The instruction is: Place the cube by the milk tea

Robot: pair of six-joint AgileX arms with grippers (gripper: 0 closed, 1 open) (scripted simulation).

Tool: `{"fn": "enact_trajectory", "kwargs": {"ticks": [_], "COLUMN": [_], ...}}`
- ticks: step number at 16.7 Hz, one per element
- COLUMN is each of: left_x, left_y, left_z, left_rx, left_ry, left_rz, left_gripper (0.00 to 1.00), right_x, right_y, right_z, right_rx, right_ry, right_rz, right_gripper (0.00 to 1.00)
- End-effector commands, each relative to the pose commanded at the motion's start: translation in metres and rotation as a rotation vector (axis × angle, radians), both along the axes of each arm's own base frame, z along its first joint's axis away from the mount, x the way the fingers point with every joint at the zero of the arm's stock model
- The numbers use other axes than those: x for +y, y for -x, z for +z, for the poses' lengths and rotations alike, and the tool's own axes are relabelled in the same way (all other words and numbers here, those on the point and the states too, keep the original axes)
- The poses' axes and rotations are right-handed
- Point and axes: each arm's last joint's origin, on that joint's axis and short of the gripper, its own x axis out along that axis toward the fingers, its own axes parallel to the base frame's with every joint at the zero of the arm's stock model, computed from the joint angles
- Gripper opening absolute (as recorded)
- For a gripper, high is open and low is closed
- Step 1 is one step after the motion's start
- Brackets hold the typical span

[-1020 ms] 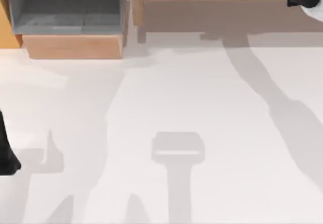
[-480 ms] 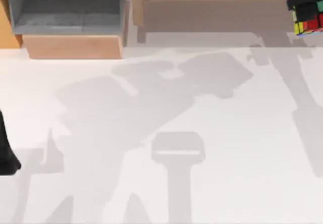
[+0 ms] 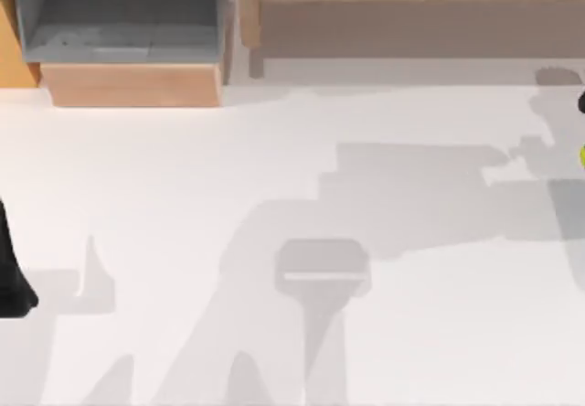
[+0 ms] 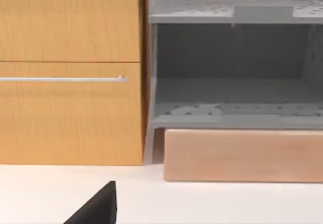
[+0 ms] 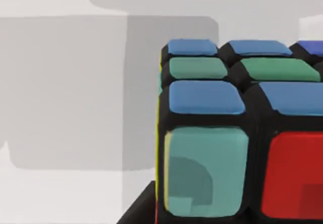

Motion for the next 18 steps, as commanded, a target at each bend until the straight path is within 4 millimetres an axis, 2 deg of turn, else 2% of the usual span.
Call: {"fn": "enact_trajectory", "kwargs": {"ticks": [2,6,18], "left_x": [0.000,0.000,0.000], "left_y": [0.000,0.000,0.000], "left_z": [0.000,0.000,0.000], "left_rx": [0.000,0.000,0.000], "left_ry": [0.000,0.000,0.000], "left_rz": [0.000,0.000,0.000], "left_gripper": [1.00,1.00,1.00], "right_x": [-0.007,-0.007,0.006], "right_y": [0.002,0.002,0.000], "right_z": [-0.007,-0.007,-0.002], "right_rx": [0.047,0.048,0.012], "right_ry": [-0.006,-0.007,-0.008], "right_rz": [-0.018,-0.018,0.010], "right_gripper": [0.00,0.00,0.00]}}
